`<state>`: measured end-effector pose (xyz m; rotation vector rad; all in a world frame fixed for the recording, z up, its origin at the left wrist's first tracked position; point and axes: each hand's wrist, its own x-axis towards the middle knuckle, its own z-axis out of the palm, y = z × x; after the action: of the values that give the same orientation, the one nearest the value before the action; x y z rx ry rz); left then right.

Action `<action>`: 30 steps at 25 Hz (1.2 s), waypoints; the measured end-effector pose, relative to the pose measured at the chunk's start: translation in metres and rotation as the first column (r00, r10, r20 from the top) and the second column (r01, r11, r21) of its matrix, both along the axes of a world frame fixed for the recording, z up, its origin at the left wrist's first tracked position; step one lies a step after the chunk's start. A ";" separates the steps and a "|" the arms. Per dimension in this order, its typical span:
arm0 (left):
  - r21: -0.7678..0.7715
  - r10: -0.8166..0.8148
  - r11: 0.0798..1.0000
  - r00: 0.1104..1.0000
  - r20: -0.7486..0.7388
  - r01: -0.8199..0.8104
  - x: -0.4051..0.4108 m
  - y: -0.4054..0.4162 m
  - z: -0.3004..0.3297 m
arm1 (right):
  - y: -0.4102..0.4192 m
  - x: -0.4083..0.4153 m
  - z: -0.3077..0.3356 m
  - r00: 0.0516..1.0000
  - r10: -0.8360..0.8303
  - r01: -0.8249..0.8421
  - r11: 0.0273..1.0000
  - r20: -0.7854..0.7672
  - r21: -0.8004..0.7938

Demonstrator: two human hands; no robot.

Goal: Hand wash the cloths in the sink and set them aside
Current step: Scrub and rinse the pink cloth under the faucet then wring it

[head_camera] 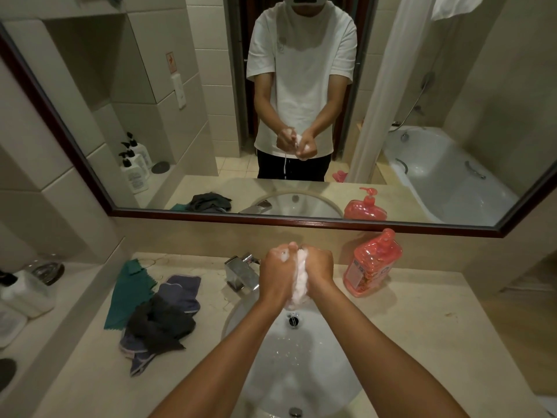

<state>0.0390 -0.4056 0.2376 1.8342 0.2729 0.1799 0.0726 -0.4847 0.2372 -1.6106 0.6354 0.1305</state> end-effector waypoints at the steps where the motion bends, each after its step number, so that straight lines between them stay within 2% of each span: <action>1: -0.007 -0.002 1.000 1.000 0.002 0.002 -0.002 0.000 0.000 | 0.000 -0.001 -0.001 0.999 0.023 -0.023 1.000 -0.029 0.020; 4: -0.080 0.023 0.997 0.999 0.028 -0.020 -0.003 0.002 -0.003 | 0.000 -0.008 0.002 1.000 -0.001 0.001 1.000 0.030 0.013; 6: -0.065 0.091 0.994 0.993 0.071 -0.087 -0.002 0.005 -0.004 | 0.000 -0.015 0.003 0.993 0.080 -0.076 0.996 0.086 -0.042; 7: -0.035 0.125 0.992 0.987 0.099 -0.123 0.000 0.007 -0.003 | -0.001 -0.018 0.003 0.990 0.129 -0.128 0.991 0.063 -0.024; 8: 0.005 0.145 0.989 0.980 0.135 -0.147 0.003 0.009 -0.001 | -0.003 -0.021 0.003 0.983 0.182 -0.181 0.982 -0.015 0.048; 10: 0.073 0.106 0.990 0.972 0.208 -0.124 0.005 0.011 0.001 | -0.007 -0.025 0.004 0.948 0.283 -0.226 0.922 -0.148 0.316; 12: 0.018 0.040 0.999 0.977 0.208 -0.044 0.007 0.009 0.000 | -0.009 -0.025 0.002 0.973 0.217 -0.150 0.845 -0.072 0.513; 14: -0.188 0.010 0.982 0.995 0.100 0.009 0.009 0.006 -0.002 | -0.009 -0.024 -0.001 0.995 0.052 -0.091 0.841 0.088 0.534; 16: -0.455 0.005 0.889 0.996 -0.086 -0.044 0.011 0.001 -0.001 | -0.008 -0.026 0.003 0.956 -0.027 -0.116 0.878 0.291 0.465; 18: -0.664 -0.088 0.743 0.974 -0.209 -0.076 0.007 -0.003 0.000 | -0.008 -0.028 0.004 0.903 -0.039 -0.148 0.907 0.428 0.395; 21: -0.857 -0.292 0.515 0.936 -0.197 -0.020 0.002 -0.002 0.004 | -0.010 -0.030 0.006 0.840 -0.055 -0.121 0.951 0.540 0.285; 23: -0.883 -0.325 0.467 0.923 -0.205 -0.032 0.003 0.000 0.006 | -0.011 -0.031 0.007 0.809 -0.047 -0.141 0.952 0.586 0.272; 25: -0.872 -0.277 0.487 0.936 -0.216 -0.057 0.004 -0.002 0.007 | -0.008 -0.034 0.006 0.792 -0.007 -0.166 0.960 0.611 0.227; 28: -0.720 -0.039 0.682 0.977 -0.209 -0.127 0.006 -0.010 0.003 | -0.004 -0.038 0.002 0.814 0.101 -0.129 0.992 0.572 0.009; 30: -0.627 0.103 0.754 0.978 -0.182 -0.196 0.006 -0.011 0.003 | -0.001 -0.040 0.003 0.846 0.121 -0.124 0.992 0.519 -0.030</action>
<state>0.0448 -0.4163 0.2403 1.1312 0.5129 0.0558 0.0326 -0.4854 0.2399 -1.5898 0.1087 -0.2103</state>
